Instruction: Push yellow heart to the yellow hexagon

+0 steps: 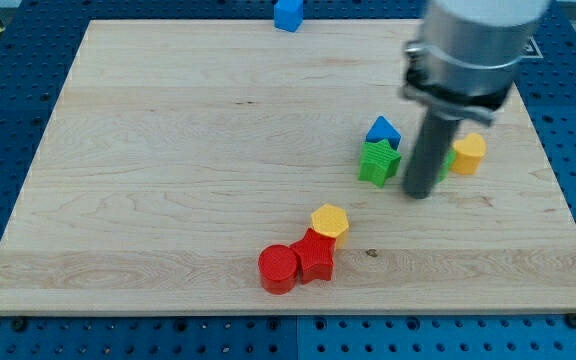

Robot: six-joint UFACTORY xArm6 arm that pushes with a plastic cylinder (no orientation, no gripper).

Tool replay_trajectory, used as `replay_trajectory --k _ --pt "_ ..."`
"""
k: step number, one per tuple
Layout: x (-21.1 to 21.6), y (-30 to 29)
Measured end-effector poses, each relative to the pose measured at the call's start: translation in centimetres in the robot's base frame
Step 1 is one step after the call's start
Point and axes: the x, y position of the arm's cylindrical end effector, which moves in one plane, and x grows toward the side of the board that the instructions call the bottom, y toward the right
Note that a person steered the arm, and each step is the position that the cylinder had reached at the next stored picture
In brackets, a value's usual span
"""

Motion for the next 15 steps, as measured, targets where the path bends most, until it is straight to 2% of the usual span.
replay_trajectory --k 1,2,6,7,8,10,13,15 --pt "-3.8 6.9" --pt "-9.7 10.6" --pt "-10.7 9.4" --pt "-7.5 11.4" --pt "-5.3 18.1" --pt "-5.7 18.7" --pt "-18.4 18.4" --pt "-15.9 16.4"
